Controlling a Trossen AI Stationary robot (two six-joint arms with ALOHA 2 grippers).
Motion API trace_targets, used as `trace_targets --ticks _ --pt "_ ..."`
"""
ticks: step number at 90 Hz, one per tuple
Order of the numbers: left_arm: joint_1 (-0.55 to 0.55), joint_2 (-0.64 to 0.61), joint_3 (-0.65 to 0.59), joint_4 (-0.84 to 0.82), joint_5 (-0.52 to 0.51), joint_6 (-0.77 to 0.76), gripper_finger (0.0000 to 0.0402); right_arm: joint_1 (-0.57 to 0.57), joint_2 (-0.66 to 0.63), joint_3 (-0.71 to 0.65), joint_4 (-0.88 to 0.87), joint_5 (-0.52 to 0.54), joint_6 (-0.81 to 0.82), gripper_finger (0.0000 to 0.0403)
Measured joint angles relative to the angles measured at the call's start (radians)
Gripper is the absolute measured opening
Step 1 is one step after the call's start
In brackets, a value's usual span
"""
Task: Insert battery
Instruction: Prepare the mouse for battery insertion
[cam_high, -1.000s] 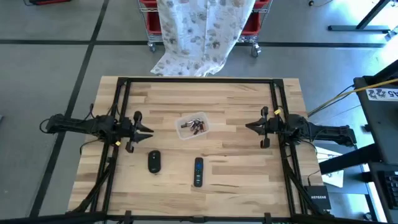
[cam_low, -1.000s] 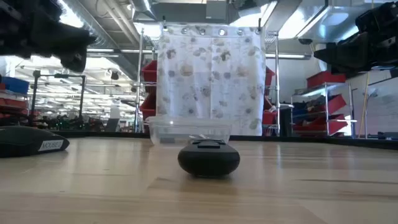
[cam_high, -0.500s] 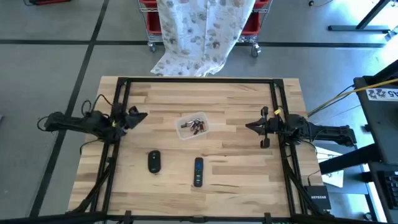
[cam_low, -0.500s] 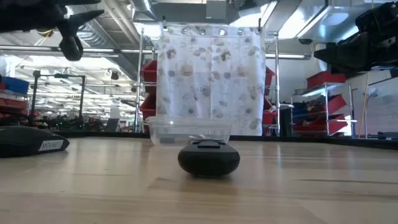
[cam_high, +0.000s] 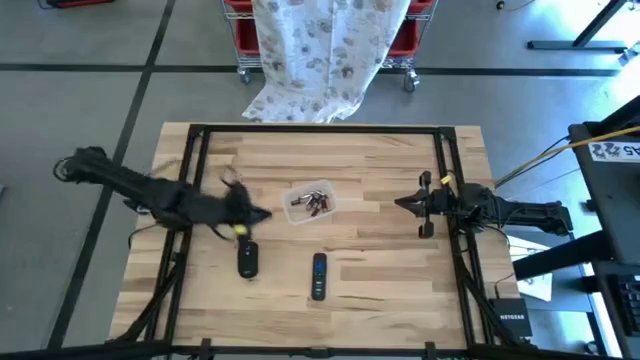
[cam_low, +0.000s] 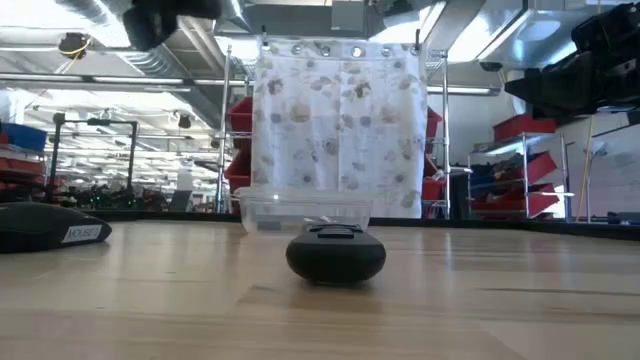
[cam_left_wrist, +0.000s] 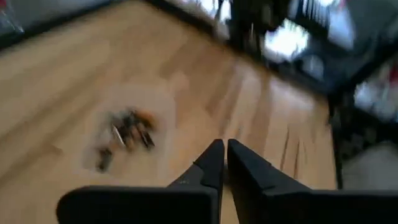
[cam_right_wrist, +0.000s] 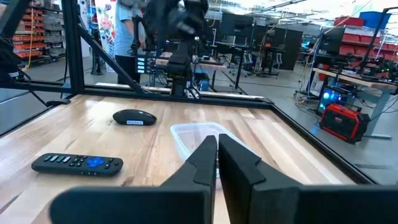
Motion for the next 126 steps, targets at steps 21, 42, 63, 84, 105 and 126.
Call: trace_targets --ticks 21,42,63,84,105,126 --pt "-0.011 0.297 0.022 0.047 0.207 -0.603 0.0001 0.0 0.0 0.0 0.0 0.0 0.0 0.0" --pt "0.0 0.381 0.02 -0.016 0.335 -0.882 0.0048 0.0 0.0 0.0 0.0 0.0 0.0 0.0" --pt "-0.016 0.34 0.022 -0.052 0.487 -1.049 0.0149 0.0 0.0 0.0 0.0 0.0 0.0 0.0" --pt "-0.063 0.33 0.02 -0.369 0.609 -1.195 0.0221 0.0 0.0 0.0 0.0 0.0 0.0 0.0" --pt "-0.083 0.338 0.018 -0.393 0.389 -1.305 0.0272 0.0 0.0 0.0 0.0 0.0 0.0 0.0" --pt "-0.052 0.351 0.004 -0.453 0.367 -1.313 0.0301 0.0 0.0 0.0 0.0 0.0 0.0 0.0"
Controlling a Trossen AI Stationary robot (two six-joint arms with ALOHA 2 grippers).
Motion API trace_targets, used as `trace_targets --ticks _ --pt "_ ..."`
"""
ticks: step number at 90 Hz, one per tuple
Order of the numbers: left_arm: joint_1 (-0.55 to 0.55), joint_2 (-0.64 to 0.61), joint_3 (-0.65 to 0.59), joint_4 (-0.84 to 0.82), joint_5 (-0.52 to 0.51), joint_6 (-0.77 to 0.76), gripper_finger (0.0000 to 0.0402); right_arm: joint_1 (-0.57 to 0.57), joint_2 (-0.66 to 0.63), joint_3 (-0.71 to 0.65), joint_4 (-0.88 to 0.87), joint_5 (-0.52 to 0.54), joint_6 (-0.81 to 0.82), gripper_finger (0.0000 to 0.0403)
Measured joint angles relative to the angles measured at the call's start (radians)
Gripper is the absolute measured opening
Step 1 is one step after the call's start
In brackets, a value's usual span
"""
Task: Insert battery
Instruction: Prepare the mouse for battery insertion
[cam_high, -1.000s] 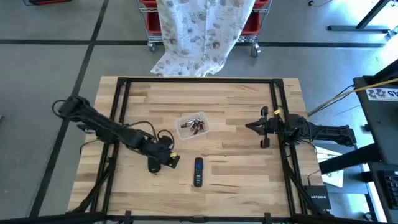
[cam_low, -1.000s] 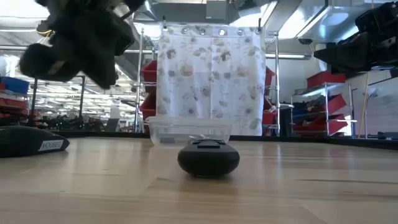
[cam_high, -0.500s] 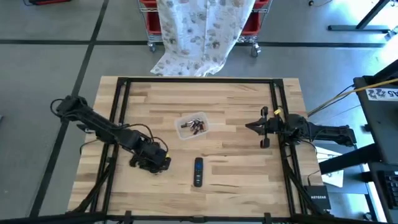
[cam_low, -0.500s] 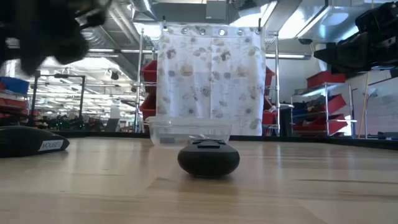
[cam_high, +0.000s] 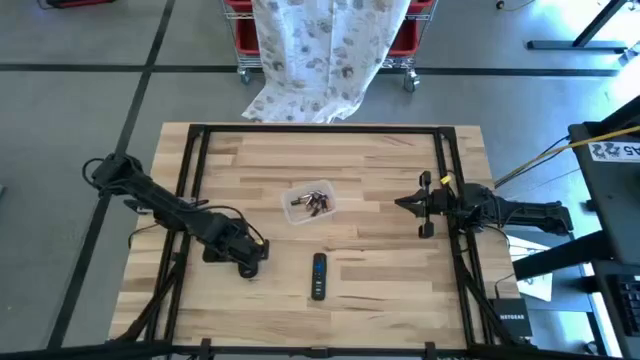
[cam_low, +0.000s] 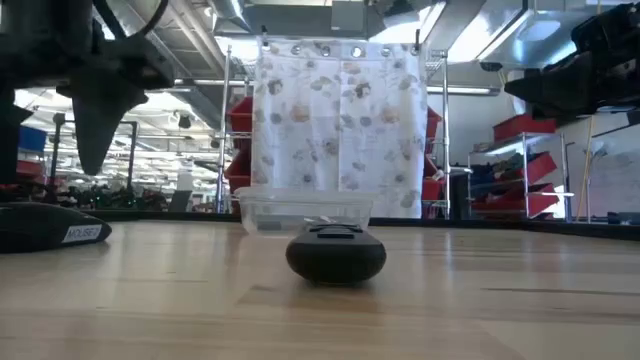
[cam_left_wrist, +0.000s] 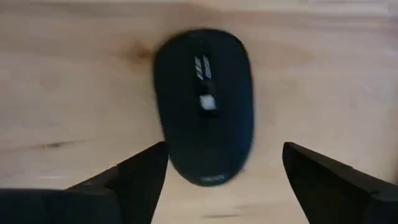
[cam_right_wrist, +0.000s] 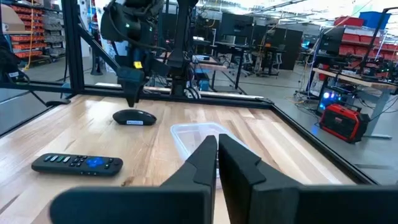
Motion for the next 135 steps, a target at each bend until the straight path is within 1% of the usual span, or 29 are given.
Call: trace_targets --ticks 13,24,41,60,71,86,100,115,127,135 --pt "0.013 0.023 0.0 -0.008 -0.026 -0.018 0.0301 0.0 0.0 0.0 0.0 0.0 0.0 0.0" --pt "0.014 0.076 0.0 0.006 -0.011 -0.019 0.0302 0.0 0.0 0.0 0.0 0.0 0.0 0.0" --pt "0.014 0.168 0.0 0.1 0.003 -0.059 0.0302 0.0 0.0 0.0 0.0 0.0 0.0 0.0" --pt "0.015 0.24 0.002 0.118 0.017 -0.058 0.0302 0.0 0.0 0.0 0.0 0.0 0.0 0.0" --pt "0.015 0.235 0.001 0.123 0.018 -0.04 0.0298 0.0 0.0 0.0 0.0 0.0 0.0 0.0" --pt "0.016 0.218 -0.001 0.127 0.033 -0.001 0.0274 0.0 0.0 0.0 0.0 0.0 0.0 0.0" --pt "0.016 0.214 0.0 0.135 0.045 -0.002 0.0274 0.0 0.0 0.0 0.0 0.0 0.0 0.0" --pt "0.016 0.212 0.042 0.168 0.051 0.006 0.0274 0.0 0.0 0.0 0.0 0.0 0.0 0.0" --pt "0.015 0.188 0.081 0.154 0.003 0.027 0.0274 0.0 0.0 0.0 0.0 0.0 0.0 0.0" --pt "0.019 0.154 0.109 0.151 -0.066 0.054 0.0274 0.0 0.0 0.0 0.0 0.0 0.0 0.0"
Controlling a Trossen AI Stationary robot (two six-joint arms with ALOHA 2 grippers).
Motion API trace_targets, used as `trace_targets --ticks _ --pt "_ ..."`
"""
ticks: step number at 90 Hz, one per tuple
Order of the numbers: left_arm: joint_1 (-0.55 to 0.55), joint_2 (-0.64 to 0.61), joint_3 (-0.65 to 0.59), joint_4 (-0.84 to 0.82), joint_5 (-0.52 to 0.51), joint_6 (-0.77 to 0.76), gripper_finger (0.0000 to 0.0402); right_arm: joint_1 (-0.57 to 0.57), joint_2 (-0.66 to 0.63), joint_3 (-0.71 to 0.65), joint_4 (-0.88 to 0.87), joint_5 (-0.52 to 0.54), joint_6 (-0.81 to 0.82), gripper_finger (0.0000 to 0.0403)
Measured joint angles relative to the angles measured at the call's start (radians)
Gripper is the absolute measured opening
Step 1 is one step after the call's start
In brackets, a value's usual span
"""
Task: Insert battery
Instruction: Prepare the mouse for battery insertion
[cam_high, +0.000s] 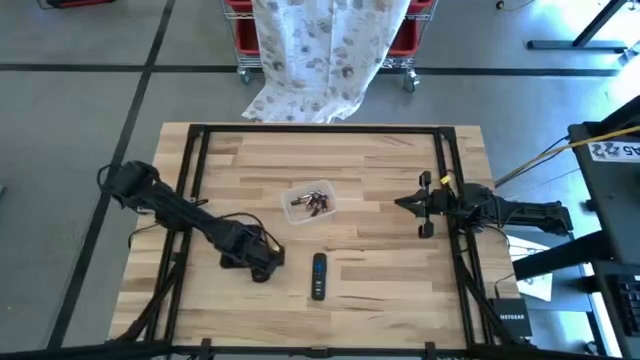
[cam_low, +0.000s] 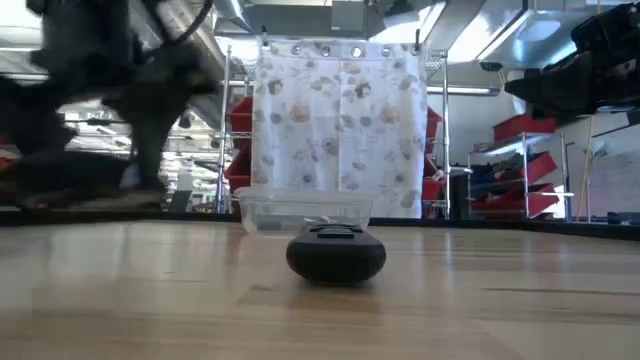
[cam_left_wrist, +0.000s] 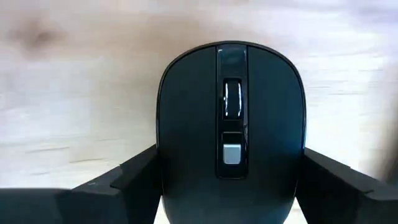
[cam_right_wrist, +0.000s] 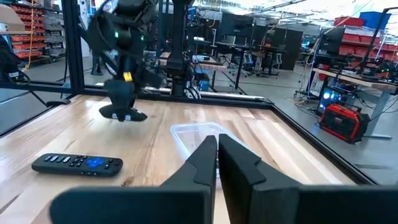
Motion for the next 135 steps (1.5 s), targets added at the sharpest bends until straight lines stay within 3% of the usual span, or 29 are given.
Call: trace_targets --ticks 12,26,37,60,74,91,135 --pt "0.019 -0.064 0.02 0.047 -0.163 0.061 0.0274 0.0 0.0 0.0 0.0 0.0 0.0 0.0" --pt "0.064 -0.139 0.022 0.229 -0.408 0.222 0.0274 0.0 0.0 0.0 0.0 0.0 0.0 0.0" --pt "0.125 -0.167 0.022 0.464 -0.474 0.451 0.0274 0.0 0.0 0.0 0.0 0.0 0.0 0.0" --pt "0.238 -0.164 0.022 1.247 -0.292 1.037 0.0274 0.0 0.0 0.0 0.0 0.0 0.0 0.0" --pt "0.276 -0.162 0.022 1.543 -0.126 1.205 0.0287 0.0 0.0 0.0 0.0 0.0 0.0 0.0" --pt "0.296 -0.162 0.022 1.618 0.002 1.191 0.0283 0.0 0.0 0.0 0.0 0.0 0.0 0.0" --pt "0.294 -0.162 0.021 1.607 -0.026 1.184 0.0282 0.0 0.0 0.0 0.0 0.0 0.0 0.0"
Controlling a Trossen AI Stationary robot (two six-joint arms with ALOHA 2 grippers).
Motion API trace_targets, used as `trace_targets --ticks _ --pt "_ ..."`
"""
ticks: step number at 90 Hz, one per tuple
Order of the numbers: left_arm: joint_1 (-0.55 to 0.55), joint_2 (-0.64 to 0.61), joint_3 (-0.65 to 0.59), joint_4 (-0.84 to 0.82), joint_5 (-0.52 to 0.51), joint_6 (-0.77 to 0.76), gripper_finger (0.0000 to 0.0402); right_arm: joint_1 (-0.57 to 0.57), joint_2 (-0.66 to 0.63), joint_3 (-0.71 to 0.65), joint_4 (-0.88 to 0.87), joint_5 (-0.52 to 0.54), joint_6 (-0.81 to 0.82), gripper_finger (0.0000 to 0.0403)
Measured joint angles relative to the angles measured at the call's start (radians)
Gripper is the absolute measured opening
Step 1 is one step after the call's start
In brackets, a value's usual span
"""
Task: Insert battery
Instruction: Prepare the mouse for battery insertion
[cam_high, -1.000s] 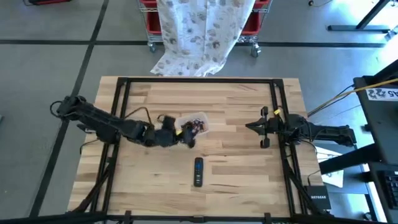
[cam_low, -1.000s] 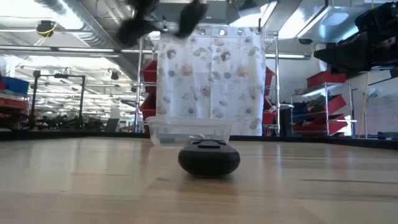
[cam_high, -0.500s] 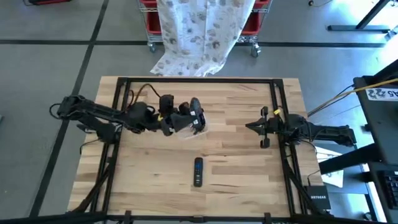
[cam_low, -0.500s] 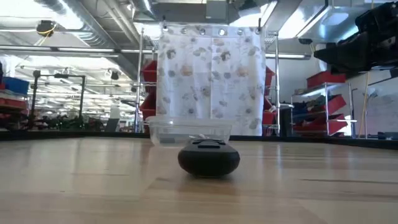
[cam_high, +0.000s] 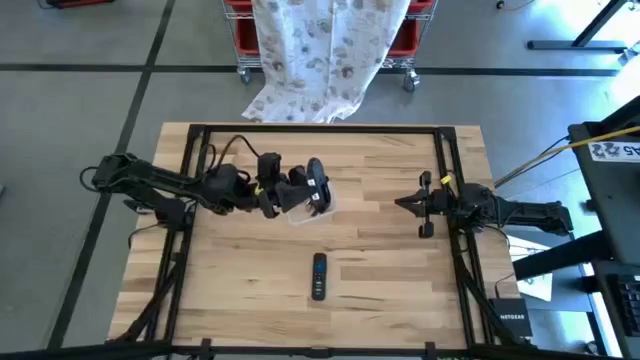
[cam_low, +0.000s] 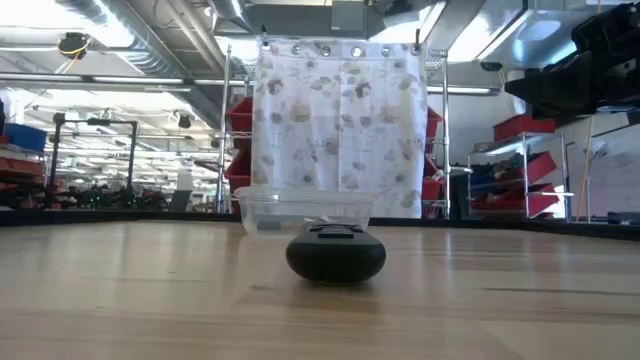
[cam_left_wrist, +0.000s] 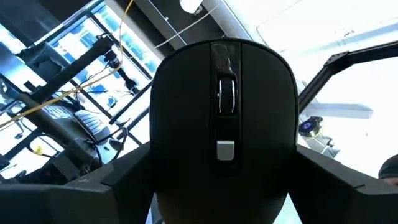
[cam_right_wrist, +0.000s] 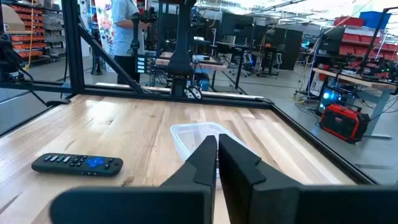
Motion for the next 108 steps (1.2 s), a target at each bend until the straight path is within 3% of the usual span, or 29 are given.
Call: trace_targets --ticks 31,35,41,51,60,76,97,108 --pt "0.0 0.002 -0.001 -0.023 -0.001 -0.044 0.0282 0.0 0.0 0.0 0.07 0.005 0.006 0.0" --pt "0.0 0.002 -0.001 -0.022 -0.001 -0.045 0.0282 0.001 0.001 0.0 0.155 0.0 0.082 0.0" --pt "-0.003 0.002 -0.001 -0.021 -0.001 -0.045 0.0282 0.0 0.001 0.014 0.355 -0.017 0.32 0.0" --pt "-0.009 0.002 -0.001 -0.023 -0.001 -0.045 0.0282 -0.001 0.003 0.088 0.59 0.197 0.515 0.0" --pt "-0.01 0.002 -0.001 -0.029 0.0 -0.05 0.0282 0.0 0.048 0.201 0.414 0.286 0.515 0.0" --pt "-0.008 0.001 -0.001 -0.102 0.02 -0.106 0.0282 0.0 0.344 0.473 0.09 0.193 0.539 0.0" --pt "-0.008 0.0 -0.001 -0.192 0.036 -0.121 0.0282 0.0 0.864 0.832 0.031 -0.087 0.406 0.0" --pt "-0.007 0.0 -0.001 -0.219 0.054 -0.098 0.0282 -0.026 1.092 1.075 -0.097 -0.24 0.295 0.0013"
